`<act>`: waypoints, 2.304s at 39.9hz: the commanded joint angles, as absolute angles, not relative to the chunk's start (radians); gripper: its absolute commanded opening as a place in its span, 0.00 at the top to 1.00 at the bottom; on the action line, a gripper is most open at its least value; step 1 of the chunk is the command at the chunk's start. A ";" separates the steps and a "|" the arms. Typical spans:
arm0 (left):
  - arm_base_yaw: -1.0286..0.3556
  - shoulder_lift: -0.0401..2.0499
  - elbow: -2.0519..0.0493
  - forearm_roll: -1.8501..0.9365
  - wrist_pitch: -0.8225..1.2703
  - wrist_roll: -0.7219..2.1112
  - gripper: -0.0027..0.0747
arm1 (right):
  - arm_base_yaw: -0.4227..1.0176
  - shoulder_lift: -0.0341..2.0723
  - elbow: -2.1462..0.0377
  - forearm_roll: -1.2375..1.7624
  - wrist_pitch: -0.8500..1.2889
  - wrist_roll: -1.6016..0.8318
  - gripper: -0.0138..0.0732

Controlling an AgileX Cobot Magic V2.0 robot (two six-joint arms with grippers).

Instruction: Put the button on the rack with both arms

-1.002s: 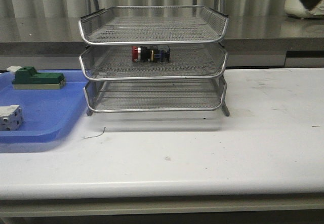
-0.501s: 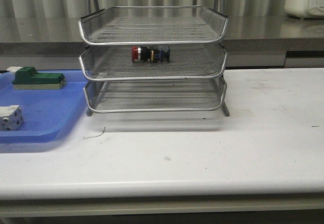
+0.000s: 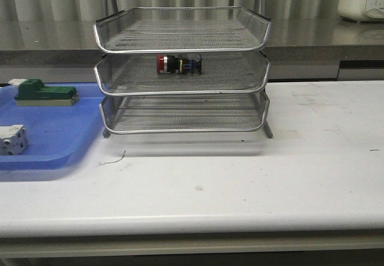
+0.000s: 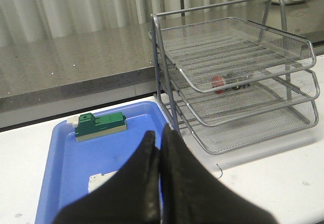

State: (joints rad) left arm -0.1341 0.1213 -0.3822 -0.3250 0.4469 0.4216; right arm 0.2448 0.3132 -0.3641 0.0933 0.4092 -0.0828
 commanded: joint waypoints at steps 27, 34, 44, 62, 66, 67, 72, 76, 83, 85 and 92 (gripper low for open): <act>-0.131 0.134 -0.409 -0.339 0.369 0.414 0.99 | 0.240 0.318 -0.387 0.095 0.324 -0.078 0.91; -0.131 0.134 -0.409 -0.325 0.367 0.415 0.99 | 0.240 0.318 -0.387 0.095 0.324 -0.078 0.91; -0.131 0.096 -0.355 -0.163 0.285 0.214 0.99 | 0.240 0.318 -0.387 0.095 0.324 -0.078 0.91; 0.007 -0.029 -0.027 -0.011 0.093 -0.007 0.99 | 0.240 0.318 -0.387 0.095 0.326 -0.078 0.91; 0.009 -0.029 0.018 -0.011 0.058 -0.007 0.99 | 0.240 0.318 -0.387 0.095 0.326 -0.078 0.91; 0.009 -0.029 0.016 -0.011 0.063 -0.007 0.99 | 0.240 0.318 -0.387 0.095 0.326 -0.078 0.91; 0.009 -0.029 0.017 -0.011 0.046 -0.007 0.99 | 0.240 0.318 -0.387 0.095 0.326 -0.078 0.91; 0.009 -0.029 0.017 -0.011 0.046 -0.007 0.99 | 0.240 0.318 -0.387 0.095 0.326 -0.078 0.91; 0.009 -0.029 0.017 -0.011 0.046 -0.007 0.99 | 0.240 0.318 -0.387 0.095 0.326 -0.078 0.91; 0.009 -0.029 0.017 -0.011 0.046 -0.007 0.99 | 0.240 0.318 -0.387 0.095 0.326 -0.078 0.91; 0.009 -0.029 0.017 -0.011 0.046 -0.007 0.99 | 0.240 0.318 -0.387 0.095 0.326 -0.078 0.91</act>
